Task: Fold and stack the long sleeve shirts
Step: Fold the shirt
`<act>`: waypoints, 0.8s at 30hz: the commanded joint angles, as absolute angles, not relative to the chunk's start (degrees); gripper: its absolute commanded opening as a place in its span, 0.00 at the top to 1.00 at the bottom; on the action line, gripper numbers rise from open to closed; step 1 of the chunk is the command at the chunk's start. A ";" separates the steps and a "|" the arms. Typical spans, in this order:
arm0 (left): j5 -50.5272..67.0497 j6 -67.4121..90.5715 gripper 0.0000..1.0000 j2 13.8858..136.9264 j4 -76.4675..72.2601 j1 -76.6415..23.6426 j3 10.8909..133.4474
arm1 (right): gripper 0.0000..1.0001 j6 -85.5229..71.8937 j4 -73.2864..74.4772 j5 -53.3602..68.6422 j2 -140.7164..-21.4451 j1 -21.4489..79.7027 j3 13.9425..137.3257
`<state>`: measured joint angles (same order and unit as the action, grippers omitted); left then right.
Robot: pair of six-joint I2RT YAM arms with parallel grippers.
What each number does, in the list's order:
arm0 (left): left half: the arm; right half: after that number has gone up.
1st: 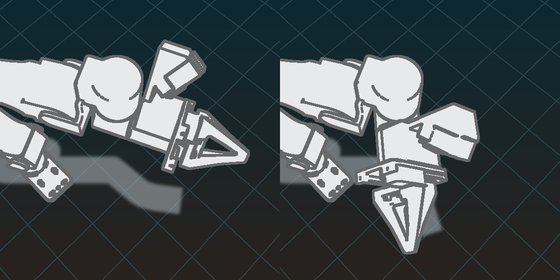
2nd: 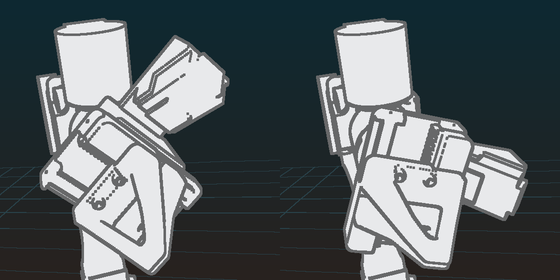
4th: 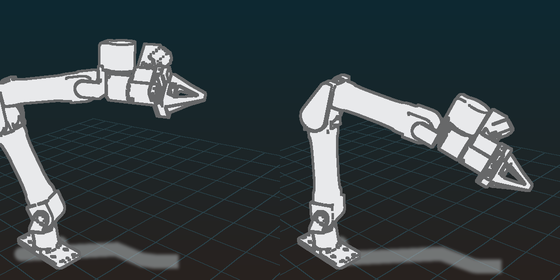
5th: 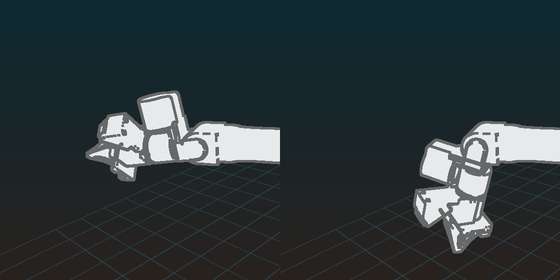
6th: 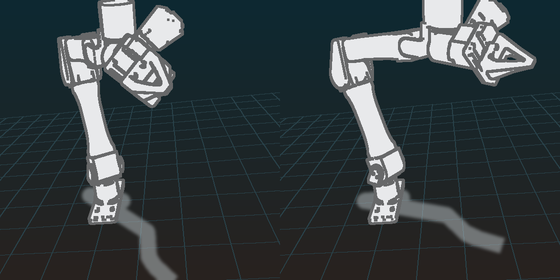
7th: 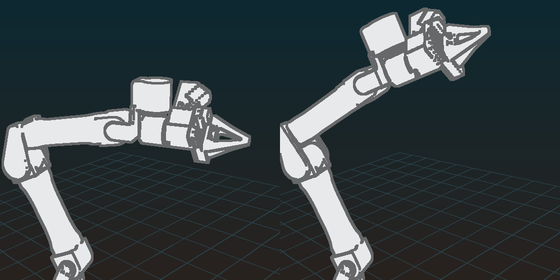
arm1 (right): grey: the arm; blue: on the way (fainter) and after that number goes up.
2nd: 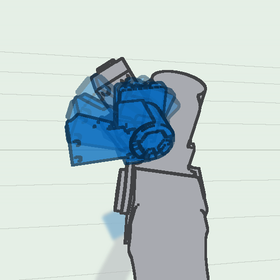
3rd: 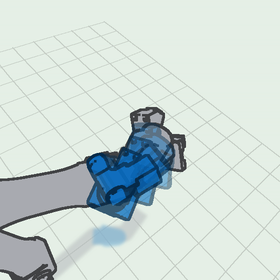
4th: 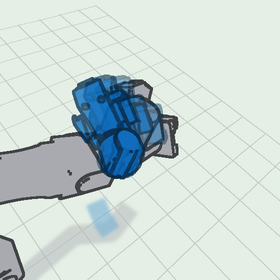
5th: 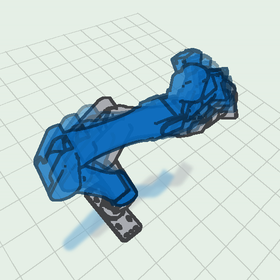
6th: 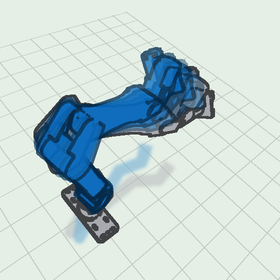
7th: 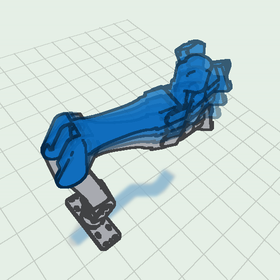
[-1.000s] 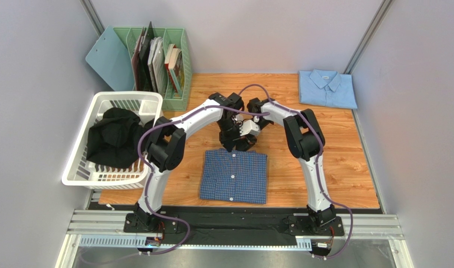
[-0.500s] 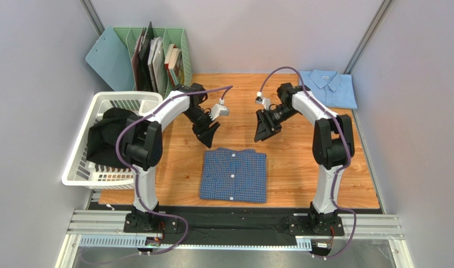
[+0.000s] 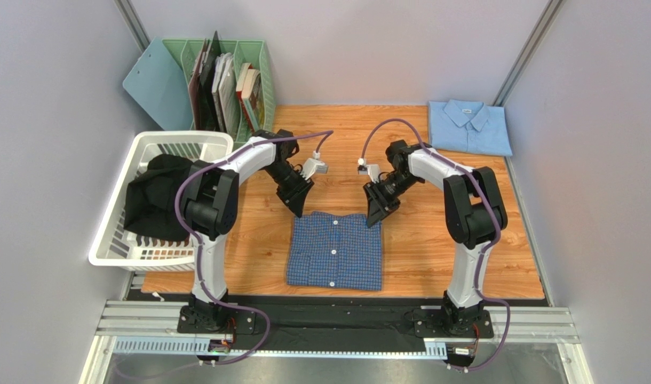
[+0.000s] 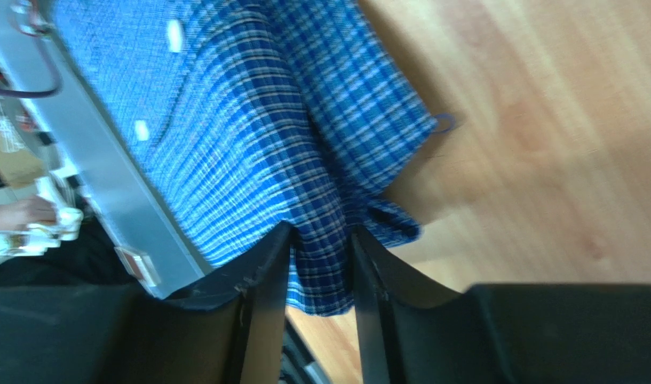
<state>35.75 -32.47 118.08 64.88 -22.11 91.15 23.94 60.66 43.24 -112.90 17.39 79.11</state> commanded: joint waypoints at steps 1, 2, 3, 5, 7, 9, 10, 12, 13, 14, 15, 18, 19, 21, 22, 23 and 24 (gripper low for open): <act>34.54 -30.15 0.81 120.67 63.81 -20.48 91.84 | 0.75 24.00 52.84 37.18 -114.95 17.58 79.54; 33.93 -29.97 0.85 121.89 64.16 -20.30 93.32 | 0.83 23.04 52.30 36.57 -115.57 17.58 80.67; 33.84 -29.45 0.93 122.60 64.33 -19.87 94.38 | 0.86 22.42 51.95 35.95 -116.10 17.49 81.55; 34.54 -29.01 1.00 124.79 65.73 -19.34 97.89 | 0.90 20.93 51.68 36.12 -117.51 17.49 83.40; 35.50 -28.92 1.00 125.51 66.62 -18.63 99.83 | 0.91 20.39 51.68 37.09 -117.51 17.49 83.93; 38.31 -30.05 0.93 124.98 67.93 -18.11 100.98 | 0.92 19.78 51.68 37.79 -116.90 17.58 83.76; 39.19 -29.88 0.86 124.20 67.94 -18.11 100.90 | 0.92 19.69 51.94 37.97 -116.63 17.67 83.50; 42.44 -30.32 0.64 121.91 68.46 -17.93 99.93 | 0.93 19.16 52.12 38.67 -115.84 17.67 82.97; 44.37 -30.06 0.60 120.60 68.55 -18.02 99.06 | 0.94 18.99 52.55 39.11 -115.49 17.58 82.79; 45.08 -28.93 0.55 120.15 68.64 -17.93 98.79 | 0.94 18.81 52.65 39.29 -114.71 17.75 82.62; 45.70 -28.57 0.54 119.89 68.82 -17.93 98.44 | 0.94 18.55 52.73 39.72 -114.18 17.58 82.27; 47.81 -27.95 0.52 119.88 69.44 -18.02 97.21 | 0.94 18.19 52.82 41.12 -112.42 17.75 82.27; 47.29 -27.86 0.52 119.88 69.09 -18.10 96.25 | 0.94 17.93 52.82 41.48 -112.06 17.93 82.35; 46.32 -27.77 0.51 120.14 67.94 -18.28 95.45 | 0.94 17.75 53.08 42.36 -111.45 18.45 82.62; 45.54 -27.95 0.50 120.49 67.85 -18.46 95.28 | 0.94 17.75 53.17 42.54 -111.36 18.63 82.79; 45.01 -28.21 0.50 120.93 68.37 -18.72 95.27 | 0.94 17.75 53.26 42.63 -111.18 18.81 82.79; 44.39 -28.73 0.50 121.20 68.64 -18.72 95.36 | 0.94 17.75 53.35 42.63 -111.27 19.07 82.79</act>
<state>43.90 -28.62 122.56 67.94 -18.24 95.98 18.65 54.15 40.03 -114.50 17.89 81.69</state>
